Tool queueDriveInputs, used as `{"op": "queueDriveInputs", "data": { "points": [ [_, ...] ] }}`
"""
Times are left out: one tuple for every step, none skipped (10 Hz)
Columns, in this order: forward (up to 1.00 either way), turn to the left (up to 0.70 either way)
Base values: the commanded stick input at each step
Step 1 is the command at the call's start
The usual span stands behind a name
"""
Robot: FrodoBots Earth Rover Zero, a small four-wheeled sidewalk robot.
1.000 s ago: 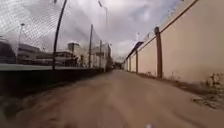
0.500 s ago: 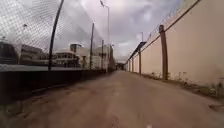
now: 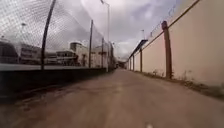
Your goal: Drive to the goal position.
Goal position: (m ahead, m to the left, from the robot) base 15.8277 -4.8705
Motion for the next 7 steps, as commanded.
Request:
{"op": "queueDriveInputs", "data": {
  "points": [
    [0.70, 0.00],
    [0.70, 0.00],
    [0.70, 0.00],
    [0.70, 0.00],
    [0.70, 0.00],
    [0.70, 0.00],
    [0.70, 0.00]
  ]
}}
